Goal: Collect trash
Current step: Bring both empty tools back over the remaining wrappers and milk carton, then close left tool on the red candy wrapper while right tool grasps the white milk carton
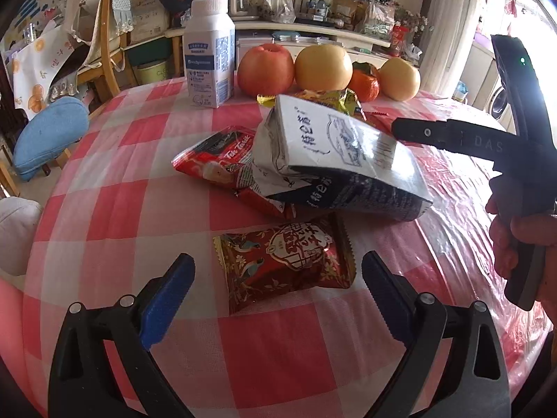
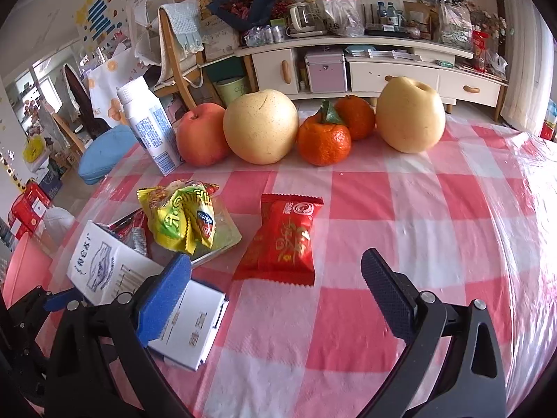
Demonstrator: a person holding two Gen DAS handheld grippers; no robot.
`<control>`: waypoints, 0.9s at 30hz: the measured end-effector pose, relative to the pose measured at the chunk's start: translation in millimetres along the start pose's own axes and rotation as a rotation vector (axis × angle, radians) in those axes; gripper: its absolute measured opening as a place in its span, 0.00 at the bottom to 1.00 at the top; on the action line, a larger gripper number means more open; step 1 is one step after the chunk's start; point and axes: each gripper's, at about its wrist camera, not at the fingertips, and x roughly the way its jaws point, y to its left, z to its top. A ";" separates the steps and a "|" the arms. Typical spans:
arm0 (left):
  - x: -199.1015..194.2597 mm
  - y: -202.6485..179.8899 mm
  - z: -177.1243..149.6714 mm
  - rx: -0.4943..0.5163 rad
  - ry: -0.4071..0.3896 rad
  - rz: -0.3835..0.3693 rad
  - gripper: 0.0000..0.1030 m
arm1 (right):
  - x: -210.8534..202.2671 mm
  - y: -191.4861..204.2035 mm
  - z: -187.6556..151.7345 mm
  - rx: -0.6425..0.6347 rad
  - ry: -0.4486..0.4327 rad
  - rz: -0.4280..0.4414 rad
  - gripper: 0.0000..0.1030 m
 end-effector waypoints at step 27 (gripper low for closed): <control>-0.9 10.2 1.8 -0.066 -0.020 -0.016 0.70 | -3.0 66.2 -5.0 -0.324 0.079 0.335 0.96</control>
